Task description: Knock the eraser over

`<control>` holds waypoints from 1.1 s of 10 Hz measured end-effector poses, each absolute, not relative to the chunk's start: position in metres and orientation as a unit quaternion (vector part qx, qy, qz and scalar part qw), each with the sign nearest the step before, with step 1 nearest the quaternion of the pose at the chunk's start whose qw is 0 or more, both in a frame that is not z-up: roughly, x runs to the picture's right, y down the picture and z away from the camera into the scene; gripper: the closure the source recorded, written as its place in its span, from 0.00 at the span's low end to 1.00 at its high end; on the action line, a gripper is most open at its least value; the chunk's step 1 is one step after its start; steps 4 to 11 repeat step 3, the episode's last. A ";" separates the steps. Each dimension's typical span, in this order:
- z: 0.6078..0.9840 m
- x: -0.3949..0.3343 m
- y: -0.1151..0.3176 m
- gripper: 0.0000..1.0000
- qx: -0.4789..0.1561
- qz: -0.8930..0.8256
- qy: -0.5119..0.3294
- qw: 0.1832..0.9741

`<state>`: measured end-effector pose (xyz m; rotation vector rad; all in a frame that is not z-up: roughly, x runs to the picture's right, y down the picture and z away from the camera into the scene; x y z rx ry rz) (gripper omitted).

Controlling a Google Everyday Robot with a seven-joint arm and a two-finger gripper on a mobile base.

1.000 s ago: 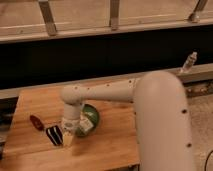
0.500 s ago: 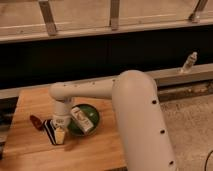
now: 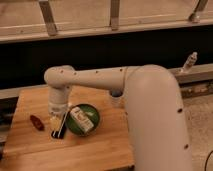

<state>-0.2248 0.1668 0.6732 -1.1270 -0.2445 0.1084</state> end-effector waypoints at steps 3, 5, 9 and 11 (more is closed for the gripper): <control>0.692 -0.187 0.132 0.98 -0.487 0.115 -0.118 0.858; 0.692 -0.187 0.132 0.98 -0.487 0.115 -0.118 0.858; 0.692 -0.187 0.132 0.98 -0.487 0.115 -0.118 0.858; 0.692 -0.187 0.132 0.98 -0.487 0.115 -0.118 0.858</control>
